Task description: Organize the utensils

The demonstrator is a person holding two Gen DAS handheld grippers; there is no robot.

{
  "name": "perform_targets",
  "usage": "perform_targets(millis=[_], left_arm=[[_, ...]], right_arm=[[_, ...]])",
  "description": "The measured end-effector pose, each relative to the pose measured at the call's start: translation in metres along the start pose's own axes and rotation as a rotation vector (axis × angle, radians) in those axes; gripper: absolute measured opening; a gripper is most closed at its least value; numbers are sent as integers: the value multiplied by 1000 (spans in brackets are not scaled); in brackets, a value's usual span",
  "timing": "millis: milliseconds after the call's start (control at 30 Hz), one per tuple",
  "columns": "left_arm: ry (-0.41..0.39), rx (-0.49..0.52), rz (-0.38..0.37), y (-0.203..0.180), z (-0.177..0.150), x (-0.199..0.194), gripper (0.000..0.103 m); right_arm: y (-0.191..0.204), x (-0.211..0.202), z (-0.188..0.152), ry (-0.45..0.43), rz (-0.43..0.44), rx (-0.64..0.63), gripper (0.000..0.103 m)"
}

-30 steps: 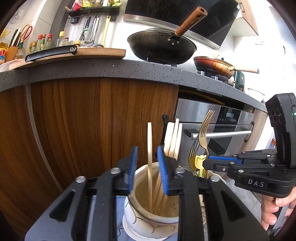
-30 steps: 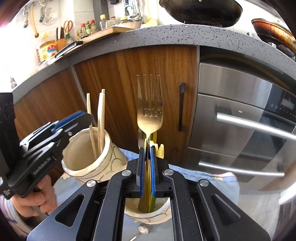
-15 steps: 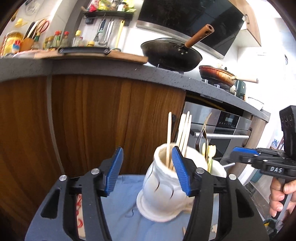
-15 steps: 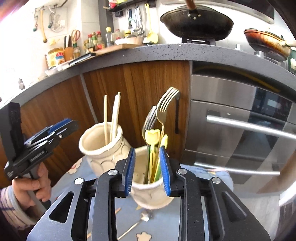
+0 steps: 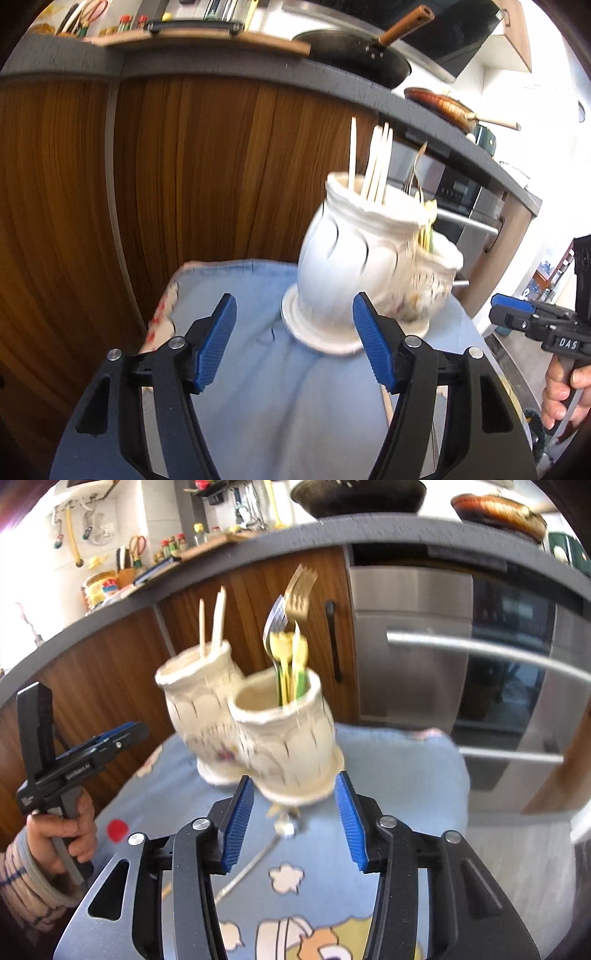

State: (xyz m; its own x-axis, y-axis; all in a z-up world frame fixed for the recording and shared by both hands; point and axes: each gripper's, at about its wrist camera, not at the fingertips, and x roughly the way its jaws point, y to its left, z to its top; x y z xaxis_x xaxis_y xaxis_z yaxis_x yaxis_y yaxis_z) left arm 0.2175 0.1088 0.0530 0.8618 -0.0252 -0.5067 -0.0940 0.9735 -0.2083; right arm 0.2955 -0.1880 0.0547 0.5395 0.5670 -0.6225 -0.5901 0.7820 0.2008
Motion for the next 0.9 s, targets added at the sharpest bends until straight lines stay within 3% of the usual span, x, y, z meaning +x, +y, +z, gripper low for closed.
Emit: perform_targets(millis=[300,567,767,900], left_arm=[[109,61,-24,-12,-37,3,76],[113,104,-12,-22,-55,1,83],[74,185,-18,-41,-58,-8,82],[103,244,-75,-59,-63,-7,70]], right_arm=[[-15,5,-40,43,-38,55,65],[-22,12,-56,75,-53,90,79],[-23,21,-63,118,-52,111,76],[-17,25,-64,138,-44,73,76]])
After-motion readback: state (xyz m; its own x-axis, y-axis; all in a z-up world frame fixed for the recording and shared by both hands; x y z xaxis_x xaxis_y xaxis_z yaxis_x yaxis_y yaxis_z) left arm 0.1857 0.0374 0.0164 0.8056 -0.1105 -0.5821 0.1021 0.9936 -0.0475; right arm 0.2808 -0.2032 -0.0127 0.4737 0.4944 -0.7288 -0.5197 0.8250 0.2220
